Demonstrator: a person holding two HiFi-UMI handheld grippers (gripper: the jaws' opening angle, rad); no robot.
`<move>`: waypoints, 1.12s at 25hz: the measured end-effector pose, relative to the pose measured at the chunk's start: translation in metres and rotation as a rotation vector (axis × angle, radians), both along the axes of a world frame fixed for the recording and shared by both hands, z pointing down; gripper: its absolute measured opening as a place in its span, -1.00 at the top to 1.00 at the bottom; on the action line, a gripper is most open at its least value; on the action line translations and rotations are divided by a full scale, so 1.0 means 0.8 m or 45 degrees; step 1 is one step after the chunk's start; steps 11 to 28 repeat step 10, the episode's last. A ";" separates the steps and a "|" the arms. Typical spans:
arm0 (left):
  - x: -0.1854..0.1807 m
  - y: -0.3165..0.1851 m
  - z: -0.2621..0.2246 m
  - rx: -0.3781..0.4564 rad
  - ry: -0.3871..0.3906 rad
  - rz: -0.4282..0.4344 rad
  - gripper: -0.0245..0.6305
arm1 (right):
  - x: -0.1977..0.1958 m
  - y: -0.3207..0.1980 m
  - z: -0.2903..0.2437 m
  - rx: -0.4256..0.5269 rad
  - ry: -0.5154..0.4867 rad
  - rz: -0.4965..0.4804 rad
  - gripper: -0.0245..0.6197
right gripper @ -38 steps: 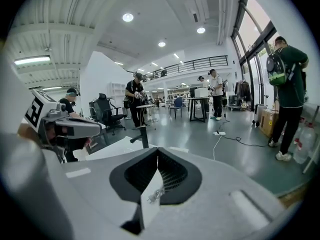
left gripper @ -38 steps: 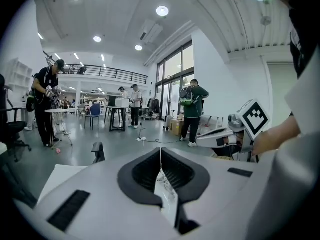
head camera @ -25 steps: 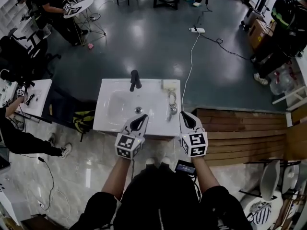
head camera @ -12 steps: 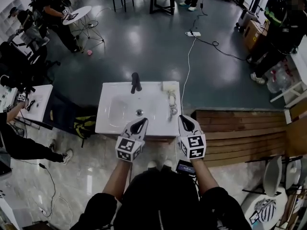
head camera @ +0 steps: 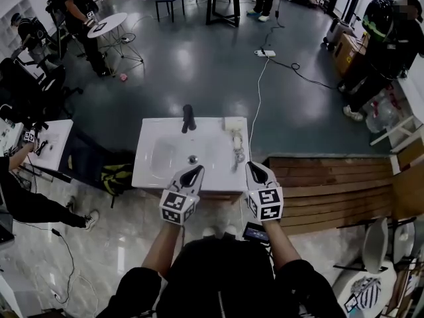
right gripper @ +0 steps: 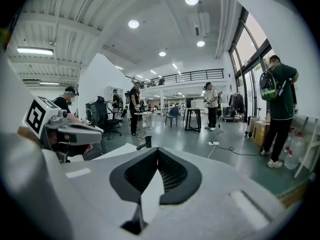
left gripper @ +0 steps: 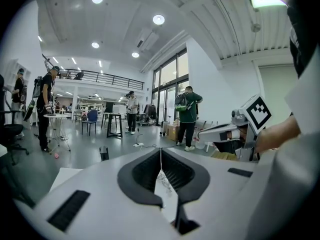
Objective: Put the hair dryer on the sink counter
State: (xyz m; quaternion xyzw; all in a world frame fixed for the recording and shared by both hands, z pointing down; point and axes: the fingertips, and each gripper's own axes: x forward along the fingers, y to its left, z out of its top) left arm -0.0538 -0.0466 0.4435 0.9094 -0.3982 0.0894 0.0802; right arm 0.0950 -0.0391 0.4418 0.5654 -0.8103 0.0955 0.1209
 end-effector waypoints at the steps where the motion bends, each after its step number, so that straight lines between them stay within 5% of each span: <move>1: -0.001 -0.001 0.000 0.000 0.000 0.001 0.88 | -0.002 -0.001 0.000 0.001 0.000 -0.002 0.91; 28: -0.003 -0.006 -0.008 0.009 -0.001 0.003 0.88 | -0.007 -0.005 -0.007 0.006 -0.004 -0.010 0.91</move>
